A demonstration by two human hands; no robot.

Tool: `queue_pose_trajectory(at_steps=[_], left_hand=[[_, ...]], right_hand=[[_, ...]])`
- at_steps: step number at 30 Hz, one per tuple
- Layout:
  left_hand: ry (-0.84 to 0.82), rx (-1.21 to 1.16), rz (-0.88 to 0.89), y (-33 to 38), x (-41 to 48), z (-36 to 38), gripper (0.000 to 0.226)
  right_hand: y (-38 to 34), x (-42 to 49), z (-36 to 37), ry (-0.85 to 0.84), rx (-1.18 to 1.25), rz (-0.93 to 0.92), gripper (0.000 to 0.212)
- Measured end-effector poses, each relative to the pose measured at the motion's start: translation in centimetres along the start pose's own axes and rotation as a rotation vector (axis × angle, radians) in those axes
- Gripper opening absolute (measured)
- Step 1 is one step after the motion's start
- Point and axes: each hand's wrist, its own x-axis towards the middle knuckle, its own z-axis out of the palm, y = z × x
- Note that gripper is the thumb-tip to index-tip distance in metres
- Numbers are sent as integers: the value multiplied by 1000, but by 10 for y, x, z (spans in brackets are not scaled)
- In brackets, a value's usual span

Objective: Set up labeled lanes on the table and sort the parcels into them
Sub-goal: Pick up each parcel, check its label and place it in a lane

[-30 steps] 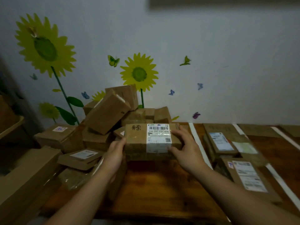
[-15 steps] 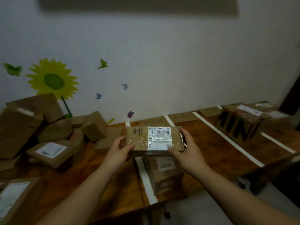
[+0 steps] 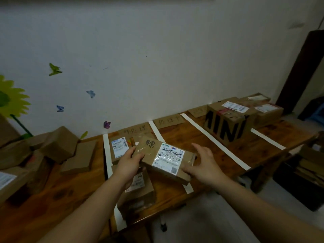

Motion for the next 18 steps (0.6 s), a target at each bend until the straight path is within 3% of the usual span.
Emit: queue_pose_trajectory(at_steps=[3, 6, 10, 15, 18], left_hand=[[-5, -22, 35, 3, 13, 5, 46], [60, -145, 43, 2, 23, 15, 68], [17, -50, 6, -12, 21, 27, 68], [12, 22, 48, -31, 7, 33, 82], [118, -38, 69, -24, 1, 40, 66]], right_hand=[[6, 11, 6, -117, -9, 21, 48], [10, 21, 16, -129, 42, 59, 33], [17, 32, 33, -131, 105, 114, 35], [32, 47, 39, -140, 109, 54, 32], [36, 56, 30, -164, 107, 2, 33]])
